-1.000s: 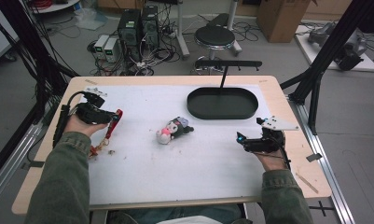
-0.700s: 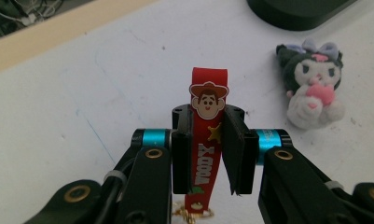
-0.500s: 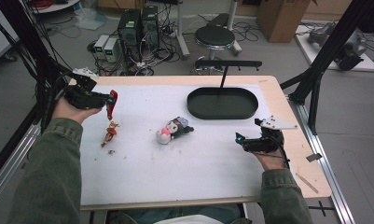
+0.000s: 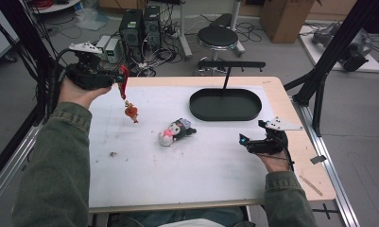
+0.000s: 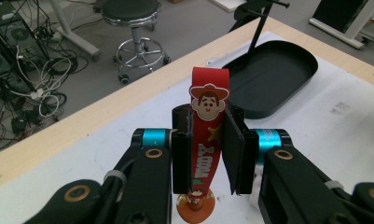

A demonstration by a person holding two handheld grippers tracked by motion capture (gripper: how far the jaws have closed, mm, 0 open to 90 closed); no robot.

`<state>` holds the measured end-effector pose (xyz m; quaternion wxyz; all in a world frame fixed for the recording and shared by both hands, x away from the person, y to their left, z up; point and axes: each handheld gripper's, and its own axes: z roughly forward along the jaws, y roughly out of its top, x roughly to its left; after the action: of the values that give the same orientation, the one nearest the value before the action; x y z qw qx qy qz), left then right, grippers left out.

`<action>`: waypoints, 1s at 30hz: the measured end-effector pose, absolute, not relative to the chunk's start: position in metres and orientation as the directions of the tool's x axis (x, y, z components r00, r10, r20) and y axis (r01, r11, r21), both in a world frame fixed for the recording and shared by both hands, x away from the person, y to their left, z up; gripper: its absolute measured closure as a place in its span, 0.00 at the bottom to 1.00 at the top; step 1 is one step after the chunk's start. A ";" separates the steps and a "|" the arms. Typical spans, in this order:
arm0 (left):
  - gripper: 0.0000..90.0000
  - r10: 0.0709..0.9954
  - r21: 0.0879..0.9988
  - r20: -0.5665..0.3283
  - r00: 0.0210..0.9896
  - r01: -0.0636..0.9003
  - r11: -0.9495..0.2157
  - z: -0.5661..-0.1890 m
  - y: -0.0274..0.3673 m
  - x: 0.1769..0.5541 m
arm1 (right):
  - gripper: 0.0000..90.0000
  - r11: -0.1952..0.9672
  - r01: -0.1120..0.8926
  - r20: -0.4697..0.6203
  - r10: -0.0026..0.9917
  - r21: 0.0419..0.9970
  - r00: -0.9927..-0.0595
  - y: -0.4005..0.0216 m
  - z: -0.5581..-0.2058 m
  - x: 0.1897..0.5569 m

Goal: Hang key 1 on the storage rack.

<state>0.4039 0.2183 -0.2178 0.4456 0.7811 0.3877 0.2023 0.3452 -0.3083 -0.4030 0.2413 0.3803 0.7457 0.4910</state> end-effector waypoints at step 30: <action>0.82 0.755 0.850 -0.011 0.656 0.404 -0.339 -0.185 0.114 0.472 | 0.01 0.203 0.337 0.048 0.792 0.919 -0.609 -0.311 -0.406 0.349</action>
<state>0.4720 0.1143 -0.1848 0.4442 0.7942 0.3647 0.1974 0.3488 -0.3108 -0.4062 0.2258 0.3805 0.7420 0.5037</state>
